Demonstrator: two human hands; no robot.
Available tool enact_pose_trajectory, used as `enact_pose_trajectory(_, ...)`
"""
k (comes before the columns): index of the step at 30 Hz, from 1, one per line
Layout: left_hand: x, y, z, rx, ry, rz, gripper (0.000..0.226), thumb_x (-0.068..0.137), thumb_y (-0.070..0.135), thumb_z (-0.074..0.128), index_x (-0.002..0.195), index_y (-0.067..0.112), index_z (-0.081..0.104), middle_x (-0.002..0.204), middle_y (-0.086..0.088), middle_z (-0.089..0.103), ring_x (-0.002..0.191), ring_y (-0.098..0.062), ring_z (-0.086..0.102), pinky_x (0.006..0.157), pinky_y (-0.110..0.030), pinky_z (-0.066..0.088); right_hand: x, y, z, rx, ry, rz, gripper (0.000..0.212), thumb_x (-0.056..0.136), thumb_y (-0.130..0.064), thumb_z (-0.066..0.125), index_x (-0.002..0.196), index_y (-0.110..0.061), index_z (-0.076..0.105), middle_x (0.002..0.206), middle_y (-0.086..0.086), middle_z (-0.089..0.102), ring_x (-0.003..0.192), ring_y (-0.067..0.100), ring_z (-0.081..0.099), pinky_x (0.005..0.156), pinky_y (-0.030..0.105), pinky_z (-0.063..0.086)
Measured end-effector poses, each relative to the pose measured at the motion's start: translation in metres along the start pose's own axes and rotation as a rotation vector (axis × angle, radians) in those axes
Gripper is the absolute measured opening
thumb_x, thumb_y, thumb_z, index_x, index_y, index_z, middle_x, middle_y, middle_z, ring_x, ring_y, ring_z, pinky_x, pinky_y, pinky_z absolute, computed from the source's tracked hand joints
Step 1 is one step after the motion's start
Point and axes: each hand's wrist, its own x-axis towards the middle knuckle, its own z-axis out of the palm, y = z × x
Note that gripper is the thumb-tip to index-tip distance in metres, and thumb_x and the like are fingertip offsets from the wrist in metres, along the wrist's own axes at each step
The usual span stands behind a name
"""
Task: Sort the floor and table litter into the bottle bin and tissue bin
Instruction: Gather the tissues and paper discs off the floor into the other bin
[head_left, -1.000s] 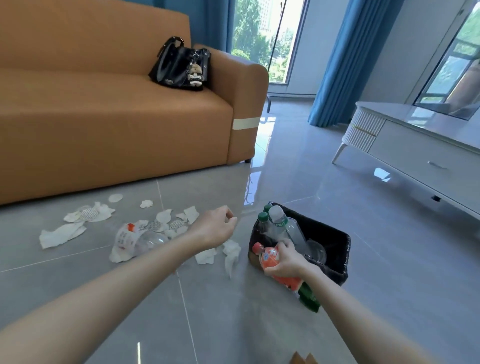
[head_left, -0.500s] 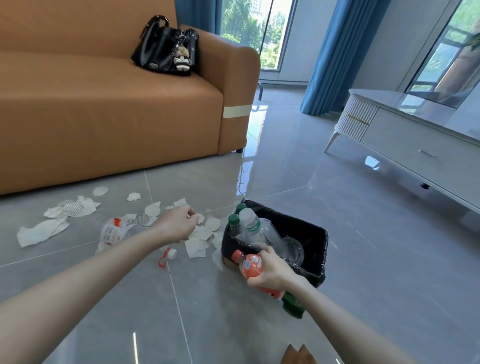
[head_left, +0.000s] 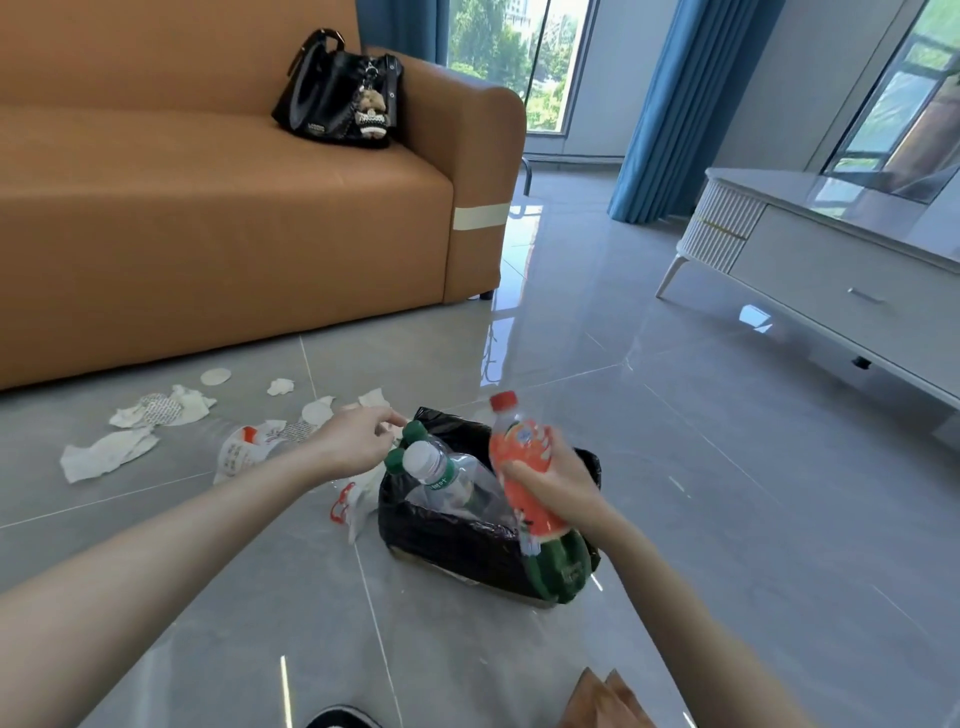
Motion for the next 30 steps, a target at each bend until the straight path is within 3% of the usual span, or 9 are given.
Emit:
enact_pose_trajectory(4,-0.002,0.002,0.012,0.043,-0.084,0.044,0.042,0.095,0.016,0.041,0.134,0.027,0.051,0.135,0.001,0.054,0.117,-0.019,0.054,0.090,-0.025,0.044,0.018,-0.012,-0.015,0.161,0.253,-0.061,0.052,0.077,-0.024,0.077,0.116,-0.024,0.043,0.097,-0.005,0.061,0.082,0.009,0.064,0.064,0.020,0.050)
enact_pose_trajectory(6,-0.003,0.002,0.017,0.071,-0.125,0.064,0.048,0.092,0.016,0.042,0.138,0.030,0.046,0.137,0.000,0.052,0.112,-0.022,0.059,0.094,-0.031,0.048,0.027,-0.012,-0.015,0.155,0.298,-0.079,0.059,0.073,-0.024,0.080,0.118,-0.026,0.042,0.101,-0.006,0.060,0.087,0.008,0.062,0.067,0.018,0.047)
enact_pose_trajectory(10,-0.004,0.011,0.020,0.109,-0.153,0.123,0.052,0.093,0.013,0.041,0.143,0.028,0.040,0.146,0.000,0.042,0.121,-0.019,0.050,0.096,-0.026,0.040,0.036,0.008,-0.003,0.002,0.207,-0.038,0.069,0.068,-0.021,0.083,0.123,-0.025,0.040,0.108,-0.001,0.060,0.093,0.015,0.062,0.076,0.024,0.048)
enact_pose_trajectory(16,-0.003,0.010,0.020,0.101,-0.175,0.117,0.053,0.092,0.015,0.041,0.143,0.030,0.037,0.146,-0.001,0.043,0.102,-0.017,0.053,0.097,-0.032,0.043,0.035,0.048,0.019,-0.174,0.131,0.052,0.075,0.066,-0.022,0.082,0.130,-0.020,0.043,0.113,0.002,0.058,0.097,0.016,0.058,0.079,0.025,0.045)
enact_pose_trajectory(21,-0.001,0.003,0.020,0.078,-0.155,0.098,0.056,0.090,0.016,0.042,0.144,0.029,0.036,0.113,-0.007,0.059,0.089,-0.019,0.048,0.086,-0.038,0.048,0.037,0.069,0.021,-0.242,0.127,0.129,0.092,0.074,-0.022,0.078,0.149,-0.018,0.026,0.136,0.008,0.047,0.117,0.022,0.051,0.093,0.029,0.045)
enact_pose_trajectory(23,-0.002,0.005,0.017,0.055,-0.134,0.093,0.055,0.091,0.014,0.043,0.145,0.024,0.037,0.128,-0.011,0.057,0.100,-0.020,0.052,0.091,-0.031,0.043,0.035,0.067,0.024,-0.365,0.236,0.076,0.082,0.079,-0.026,0.073,0.148,-0.016,0.029,0.139,0.009,0.042,0.124,0.028,0.043,0.101,0.036,0.040)
enact_pose_trajectory(26,-0.003,0.006,0.010,0.029,-0.100,0.075,0.050,0.093,0.014,0.043,0.143,0.022,0.040,0.140,-0.006,0.049,0.123,-0.021,0.050,0.094,-0.025,0.039,0.020,0.055,0.034,-0.474,0.386,-0.200,0.041,0.082,-0.023,0.067,0.121,-0.017,0.052,0.118,0.003,0.050,0.112,0.024,0.043,0.091,0.029,0.040)
enact_pose_trajectory(28,-0.003,0.003,0.006,0.007,-0.091,0.056,0.049,0.094,0.015,0.042,0.142,0.024,0.040,0.137,-0.004,0.050,0.117,-0.021,0.053,0.086,-0.025,0.043,0.007,0.048,0.045,-0.532,0.281,-0.356,0.019,0.085,-0.026,0.065,0.101,-0.022,0.056,0.102,-0.007,0.052,0.098,0.013,0.047,0.077,0.021,0.041)
enact_pose_trajectory(30,-0.006,-0.002,0.002,-0.003,-0.086,0.031,0.049,0.094,0.015,0.041,0.142,0.024,0.040,0.135,-0.002,0.051,0.107,-0.021,0.057,0.079,-0.026,0.045,-0.003,0.048,0.057,-0.660,0.073,-0.385,0.013,0.087,-0.032,0.062,0.096,-0.023,0.059,0.096,-0.012,0.055,0.092,0.009,0.052,0.071,0.021,0.045)
